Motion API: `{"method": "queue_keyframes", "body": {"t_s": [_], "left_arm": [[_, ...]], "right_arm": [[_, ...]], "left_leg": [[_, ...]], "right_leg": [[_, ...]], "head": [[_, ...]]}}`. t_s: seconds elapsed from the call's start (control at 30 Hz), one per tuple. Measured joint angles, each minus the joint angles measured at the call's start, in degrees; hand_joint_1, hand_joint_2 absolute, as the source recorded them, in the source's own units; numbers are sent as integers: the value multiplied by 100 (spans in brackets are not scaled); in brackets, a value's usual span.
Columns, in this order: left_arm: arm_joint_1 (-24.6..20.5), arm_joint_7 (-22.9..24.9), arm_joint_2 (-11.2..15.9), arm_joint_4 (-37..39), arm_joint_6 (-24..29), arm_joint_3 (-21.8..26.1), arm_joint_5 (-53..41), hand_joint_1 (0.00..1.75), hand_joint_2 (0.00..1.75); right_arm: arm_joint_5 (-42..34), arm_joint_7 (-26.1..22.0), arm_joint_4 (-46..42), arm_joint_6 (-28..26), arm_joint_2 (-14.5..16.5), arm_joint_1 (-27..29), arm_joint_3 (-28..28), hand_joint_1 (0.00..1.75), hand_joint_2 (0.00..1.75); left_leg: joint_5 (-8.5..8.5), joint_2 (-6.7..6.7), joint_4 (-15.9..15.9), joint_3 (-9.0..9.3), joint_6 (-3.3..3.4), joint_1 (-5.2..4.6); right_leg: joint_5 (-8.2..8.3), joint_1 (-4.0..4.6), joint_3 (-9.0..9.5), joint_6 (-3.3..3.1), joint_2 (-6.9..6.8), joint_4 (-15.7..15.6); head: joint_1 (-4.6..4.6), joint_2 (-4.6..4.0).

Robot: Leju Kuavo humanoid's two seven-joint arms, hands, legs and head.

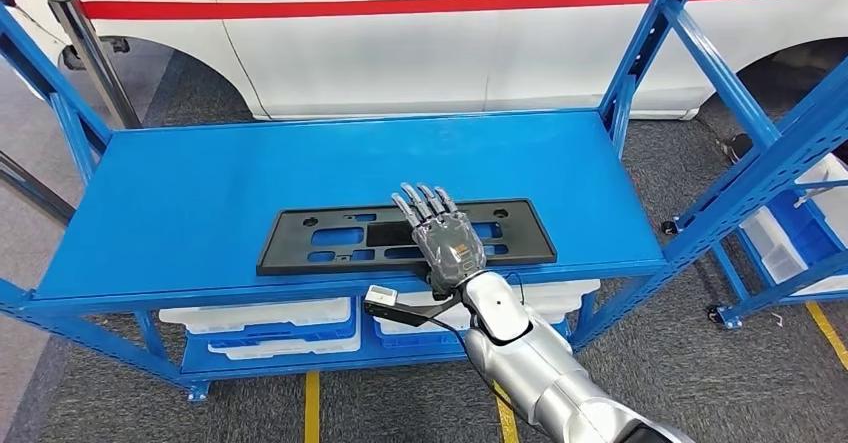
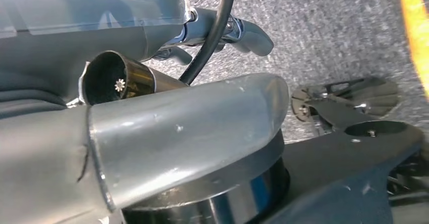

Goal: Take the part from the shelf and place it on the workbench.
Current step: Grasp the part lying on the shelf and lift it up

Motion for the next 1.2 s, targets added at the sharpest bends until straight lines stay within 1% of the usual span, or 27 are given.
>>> {"method": "queue_keyframes", "body": {"t_s": [0.03,0.07,0.1,0.13,0.2,0.23,0.27,0.3,0.37,0.4,0.43,0.47,0.5,0.53,0.57,0.6,0.63,0.73,0.93,1.07,1.2], "left_arm": [[-3,-1,0,0,0,0,2,0,0],[-10,-1,1,0,0,1,4,0,0],[-18,-1,1,0,0,1,5,0,0],[-25,-1,2,0,0,1,7,0,0],[-29,-1,2,0,0,0,8,0,0],[-29,-1,2,0,0,0,8,0,0],[-30,-1,2,0,0,0,8,0,0],[-30,-1,2,0,0,0,8,0,0],[-26,-1,2,0,0,0,8,0,0],[-19,-6,2,0,0,0,9,0,0],[-11,-19,2,0,1,0,8,0,0],[-4,-34,2,0,2,0,7,0,0],[0,-52,3,0,3,1,4,0,0],[2,-67,9,1,5,1,0,0,0],[-2,-76,15,2,5,1,-3,0,0],[-11,-85,21,3,4,2,-5,0,0],[-21,-91,25,4,1,2,-4,0,0],[-33,-108,22,4,-9,2,18,0,0],[-45,-123,13,4,5,2,109,0,0],[-43,-136,11,4,25,2,146,0,0],[-41,-149,11,4,31,2,211,0,0]], "right_arm": [[-1,-21,1,-2,-1,5,0,0,175],[-1,-32,1,-4,-2,10,0,0,175],[-2,-38,2,-7,-3,16,0,0,175],[-2,-40,2,-10,-3,21,0,0,175],[-2,-41,-3,-17,-1,25,-1,0,175],[-2,-42,-6,-19,1,24,-2,0,175],[-2,-43,-9,-21,4,22,-2,0,175],[-2,-44,-11,-21,6,23,-2,0,175],[-2,-50,-11,-21,7,35,-2,0,175],[-2,-70,-11,-19,7,48,-2,0,175],[-3,-108,-11,-14,7,62,-2,0,175],[-5,-162,-15,4,11,76,-2,15,175],[-7,-222,-27,37,19,91,-2,58,175],[-10,-276,-42,86,31,108,-1,102,175],[-18,-319,-61,151,49,126,1,146,175],[-30,-351,-81,214,66,146,4,175,175],[-50,-375,-96,263,79,168,7,175,175],[-129,-406,-125,307,96,218,18,175,175],[-259,-394,-146,238,85,225,22,175,175],[-304,-373,-215,233,50,227,22,175,175],[-303,-349,-301,185,6,235,22,175,175]], "left_leg": [[-51,-5,4,54,-33,-5],[-89,-9,8,78,-68,-11],[-113,-11,4,84,-102,-18],[-129,-10,-4,90,-135,-21],[-171,4,-18,111,-197,-9],[-223,11,60,94,-222,-2],[-321,15,262,7,-242,0],[-451,17,588,-166,-254,2],[-704,17,1398,-657,-271,1],[-714,17,1663,-862,-270,-1],[-603,17,1723,-973,-257,-5],[-376,17,1559,-975,-230,-12],[-65,17,1195,-880,-185,-27],[183,17,821,-748,-127,-49],[356,16,500,-628,-75,-73],[421,16,273,-541,-39,-94],[400,14,183,-502,-38,-100],[367,-2,86,-481,-87,-107],[335,-4,87,-479,-56,-119],[338,-4,89,-479,-50,-120],[342,-3,92,-476,-44,-120]], "right_leg": [[211,11,126,-12,-3,-356],[289,25,227,-32,-6,-616],[274,41,276,-55,-5,-734],[217,60,302,-85,1,-764],[166,54,344,-159,18,-812],[147,46,383,-202,21,-836],[128,35,429,-243,18,-860],[103,35,471,-276,12,-873],[45,55,535,-321,3,-876],[12,71,575,-331,6,-875],[-23,88,624,-337,14,-874],[-63,104,687,-339,22,-874],[-108,121,757,-338,31,-873],[-152,135,811,-333,37,-875],[-189,147,847,-320,43,-871],[-215,153,856,-306,43,-863],[-227,161,844,-295,42,-854],[-238,156,824,-284,27,-853],[-246,143,849,-258,22,-903],[-235,127,851,-235,22,-910],[-231,124,852,-226,22,-910]], "head": [[1,0],[1,0],[-1,0],[-1,0],[-4,0],[-4,0],[-6,0],[-7,0],[-7,0],[-7,0],[-7,0],[-7,0],[-7,0],[-3,0],[-3,0],[-2,0],[-2,0],[-3,0],[-3,0],[-2,0],[-2,0]]}}
